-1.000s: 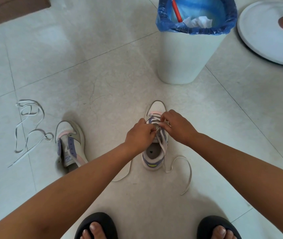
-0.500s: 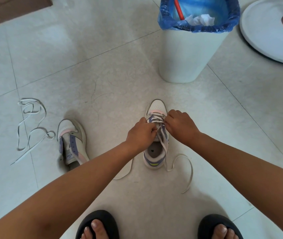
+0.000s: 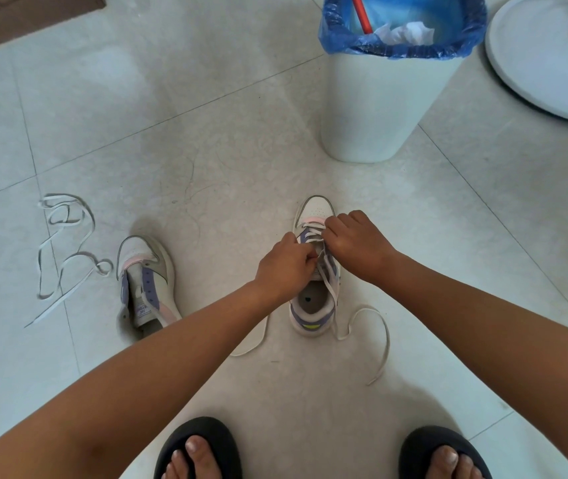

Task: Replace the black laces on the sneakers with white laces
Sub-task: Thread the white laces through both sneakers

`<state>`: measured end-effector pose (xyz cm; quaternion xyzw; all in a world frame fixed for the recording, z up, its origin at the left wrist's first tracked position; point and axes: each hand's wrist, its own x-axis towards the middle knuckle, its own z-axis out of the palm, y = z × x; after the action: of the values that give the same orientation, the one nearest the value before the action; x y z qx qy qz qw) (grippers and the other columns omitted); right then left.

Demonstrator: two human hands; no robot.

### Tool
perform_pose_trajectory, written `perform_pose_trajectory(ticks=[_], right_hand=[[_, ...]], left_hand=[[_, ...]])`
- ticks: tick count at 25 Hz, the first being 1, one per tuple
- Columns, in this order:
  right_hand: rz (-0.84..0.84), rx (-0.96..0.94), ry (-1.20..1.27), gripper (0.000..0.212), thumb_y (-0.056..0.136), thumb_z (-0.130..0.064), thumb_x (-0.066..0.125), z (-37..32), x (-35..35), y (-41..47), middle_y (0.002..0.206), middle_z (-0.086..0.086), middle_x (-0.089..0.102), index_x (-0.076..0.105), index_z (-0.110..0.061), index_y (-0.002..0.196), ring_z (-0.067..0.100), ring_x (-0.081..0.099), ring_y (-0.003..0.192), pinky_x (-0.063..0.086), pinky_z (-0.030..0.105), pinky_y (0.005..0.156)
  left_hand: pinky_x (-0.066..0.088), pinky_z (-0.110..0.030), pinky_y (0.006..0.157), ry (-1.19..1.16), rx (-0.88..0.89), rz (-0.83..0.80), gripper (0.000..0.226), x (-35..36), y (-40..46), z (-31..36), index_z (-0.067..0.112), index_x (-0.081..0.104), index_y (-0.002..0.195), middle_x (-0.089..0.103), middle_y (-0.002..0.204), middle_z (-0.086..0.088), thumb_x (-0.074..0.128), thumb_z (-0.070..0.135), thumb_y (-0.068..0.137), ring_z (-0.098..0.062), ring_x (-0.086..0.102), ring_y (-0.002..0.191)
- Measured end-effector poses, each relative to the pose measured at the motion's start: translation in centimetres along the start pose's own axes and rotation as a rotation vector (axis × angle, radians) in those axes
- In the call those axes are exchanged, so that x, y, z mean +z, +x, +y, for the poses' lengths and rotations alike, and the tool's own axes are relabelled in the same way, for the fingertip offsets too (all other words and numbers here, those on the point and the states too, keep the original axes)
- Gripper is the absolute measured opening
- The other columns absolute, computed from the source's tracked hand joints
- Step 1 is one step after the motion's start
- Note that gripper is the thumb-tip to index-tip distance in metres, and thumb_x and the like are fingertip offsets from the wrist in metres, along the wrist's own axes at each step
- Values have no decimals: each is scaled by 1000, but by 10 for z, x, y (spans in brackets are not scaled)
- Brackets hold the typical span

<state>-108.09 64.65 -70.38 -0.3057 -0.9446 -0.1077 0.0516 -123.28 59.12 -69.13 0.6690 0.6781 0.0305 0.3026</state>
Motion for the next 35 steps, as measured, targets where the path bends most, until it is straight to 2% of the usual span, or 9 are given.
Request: perform_pose_trajectory(ticks=[3, 6, 10, 12, 16, 19, 24, 31, 35], right_hand=[[-143, 161, 112, 10, 69, -11, 74, -3, 0, 9, 76, 10, 62, 67, -6, 73, 25, 59, 69, 41, 31, 60], [-461, 730, 799, 19, 85, -18, 55, 1, -7, 18, 72, 5, 55, 60, -11, 68, 21, 50, 73, 36, 28, 65], [-485, 1333, 1589, 19, 85, -14, 43, 5, -12, 23, 72, 2, 48, 49, -15, 67, 15, 43, 68, 38, 28, 68], [-510, 1289, 1491, 16, 87, -14, 43, 2, -8, 21, 80, 4, 52, 54, -13, 75, 18, 46, 76, 39, 32, 73], [-266, 699, 841, 18, 90, -28, 56, -2, 1, -2, 100, 4, 54, 59, -12, 98, 23, 46, 96, 40, 37, 82], [-29, 296, 554, 29, 81, -26, 71, -5, -3, -15, 97, 12, 59, 63, -5, 99, 32, 54, 88, 43, 40, 72], [153, 2, 218, 12, 74, -17, 76, -5, -6, 1, 78, 7, 66, 70, -10, 81, 27, 63, 68, 48, 34, 56], [15, 38, 136, 26, 50, 13, 75, 1, -5, -4, 68, 11, 63, 68, -4, 68, 29, 59, 59, 46, 30, 54], [-264, 593, 611, 20, 89, -4, 56, -1, -2, 2, 101, 9, 65, 66, -9, 105, 27, 60, 91, 45, 37, 79]], left_hand=[[43, -33, 72, -7, 1, -8, 24, -1, -1, 0, 13, 62, 106, 48, 105, -11, 45, 27, 96, -26, 53, 93], [44, -34, 73, -16, 2, -19, 24, -1, -2, 0, 14, 62, 105, 47, 105, -11, 44, 27, 97, -26, 53, 92], [46, -36, 76, -8, 6, -21, 25, -1, -2, 2, 14, 62, 107, 47, 107, -12, 44, 27, 97, -28, 53, 94], [47, -36, 78, -11, 1, -21, 25, -1, -2, 2, 14, 62, 107, 47, 107, -13, 44, 28, 97, -28, 52, 96], [47, -36, 79, -12, 1, -23, 27, -1, -2, 2, 14, 61, 111, 47, 108, -12, 43, 29, 97, -26, 52, 97], [44, -35, 77, -15, 5, -31, 27, 0, -2, 1, 14, 61, 111, 46, 106, -12, 42, 29, 97, -27, 51, 96], [42, -34, 76, 0, -17, -40, 30, -1, 0, 2, 14, 58, 116, 46, 107, -13, 39, 26, 97, -29, 51, 97], [41, -29, 74, 47, -32, -23, 30, -2, -2, 6, 15, 59, 115, 47, 110, -10, 38, 29, 99, -23, 52, 97], [44, -32, 76, 31, -36, -20, 28, -2, -2, 6, 13, 60, 110, 47, 110, -10, 39, 28, 98, -24, 52, 96]])
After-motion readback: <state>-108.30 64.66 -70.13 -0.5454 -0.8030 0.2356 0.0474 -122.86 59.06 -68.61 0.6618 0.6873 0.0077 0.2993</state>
